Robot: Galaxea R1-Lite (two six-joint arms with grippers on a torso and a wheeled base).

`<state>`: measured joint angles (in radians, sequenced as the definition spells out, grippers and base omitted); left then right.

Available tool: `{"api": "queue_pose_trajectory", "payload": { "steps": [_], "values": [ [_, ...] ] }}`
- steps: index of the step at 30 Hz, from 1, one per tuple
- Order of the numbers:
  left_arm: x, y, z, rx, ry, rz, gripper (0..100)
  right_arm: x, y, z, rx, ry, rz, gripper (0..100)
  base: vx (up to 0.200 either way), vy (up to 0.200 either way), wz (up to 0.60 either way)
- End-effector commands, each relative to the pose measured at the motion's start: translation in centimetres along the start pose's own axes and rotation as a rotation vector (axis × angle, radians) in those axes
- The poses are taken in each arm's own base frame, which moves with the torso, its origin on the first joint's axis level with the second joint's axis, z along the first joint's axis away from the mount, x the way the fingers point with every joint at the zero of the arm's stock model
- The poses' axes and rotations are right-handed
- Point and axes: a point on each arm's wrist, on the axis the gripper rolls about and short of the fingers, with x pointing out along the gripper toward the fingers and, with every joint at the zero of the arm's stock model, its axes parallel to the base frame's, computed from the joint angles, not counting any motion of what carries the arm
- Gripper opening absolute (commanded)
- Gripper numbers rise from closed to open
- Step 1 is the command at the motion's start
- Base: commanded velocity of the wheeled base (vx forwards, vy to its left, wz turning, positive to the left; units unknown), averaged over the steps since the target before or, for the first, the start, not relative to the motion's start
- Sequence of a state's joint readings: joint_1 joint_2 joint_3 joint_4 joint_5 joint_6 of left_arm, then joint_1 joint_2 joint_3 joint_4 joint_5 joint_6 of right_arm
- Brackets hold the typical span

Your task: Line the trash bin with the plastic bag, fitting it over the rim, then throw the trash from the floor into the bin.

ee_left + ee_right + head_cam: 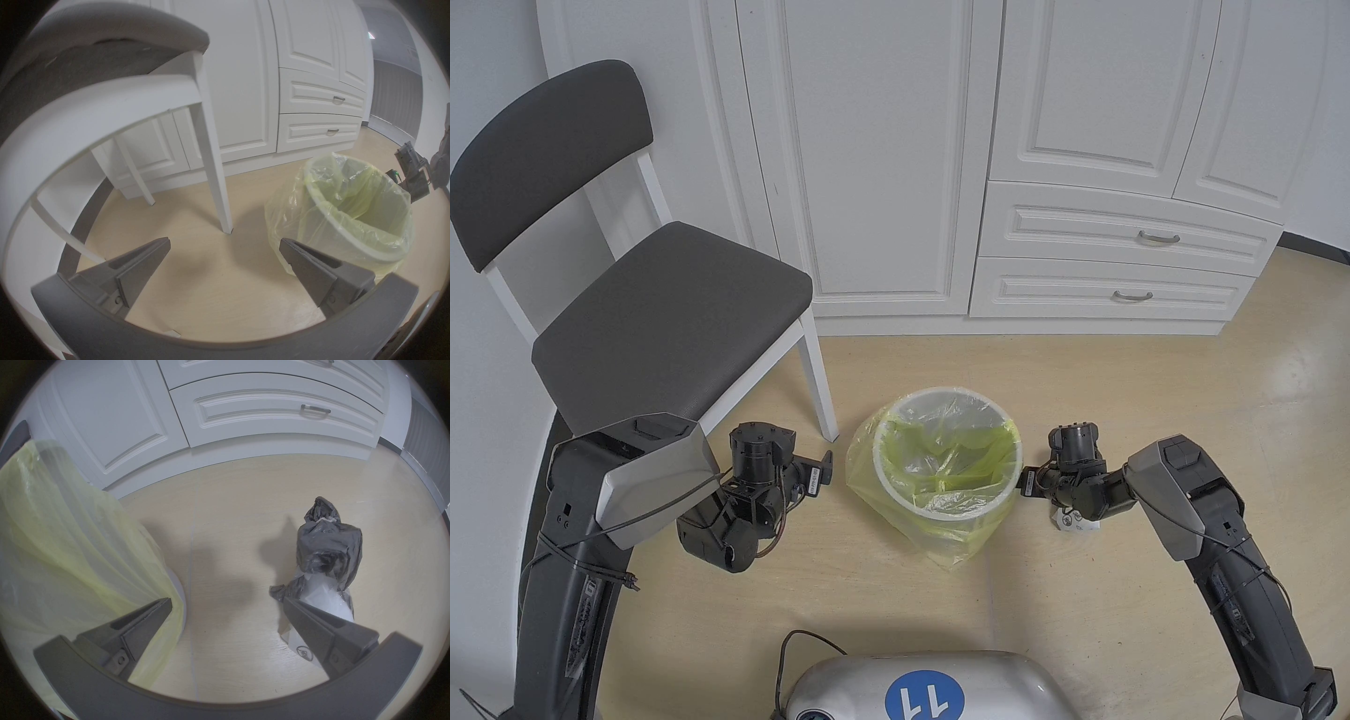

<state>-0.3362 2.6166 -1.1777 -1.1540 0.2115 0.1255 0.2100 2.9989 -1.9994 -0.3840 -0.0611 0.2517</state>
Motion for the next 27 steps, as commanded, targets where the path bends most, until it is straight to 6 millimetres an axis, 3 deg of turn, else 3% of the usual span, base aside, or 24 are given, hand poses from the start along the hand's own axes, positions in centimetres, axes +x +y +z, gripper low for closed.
{"api": "queue_pose_trajectory", "payload": {
  "steps": [1,6,8,13,19,27],
  "values": [
    [-0.2,-0.4,-0.6,-0.012,0.021,-0.025,100,-1.0,0.5,0.8,-0.028,0.001,0.005,100,0.000,0.000,0.00],
    [-2.3,-1.0,-0.9,-0.020,0.067,-0.180,100,-1.5,1.2,0.9,-0.069,0.003,0.013,100,0.000,0.000,0.00],
    [-3.6,-1.4,-0.7,-0.040,0.100,-0.327,100,-1.5,1.3,1.0,-0.069,0.008,0.013,100,0.000,0.000,0.00],
    [-3.7,-1.3,0.4,-0.046,0.229,-0.479,100,-1.4,1.2,0.9,-0.069,0.013,0.014,100,0.000,0.000,0.00],
    [-2.1,-2.7,1.6,0.012,0.335,-0.554,100,-1.3,1.2,0.7,-0.069,0.013,0.012,100,0.000,0.000,0.00],
    [1.2,-5.0,-0.6,0.092,0.417,-0.576,100,-1.3,1.2,0.7,-0.069,0.013,0.012,100,0.000,0.000,0.00]
  ]
}}
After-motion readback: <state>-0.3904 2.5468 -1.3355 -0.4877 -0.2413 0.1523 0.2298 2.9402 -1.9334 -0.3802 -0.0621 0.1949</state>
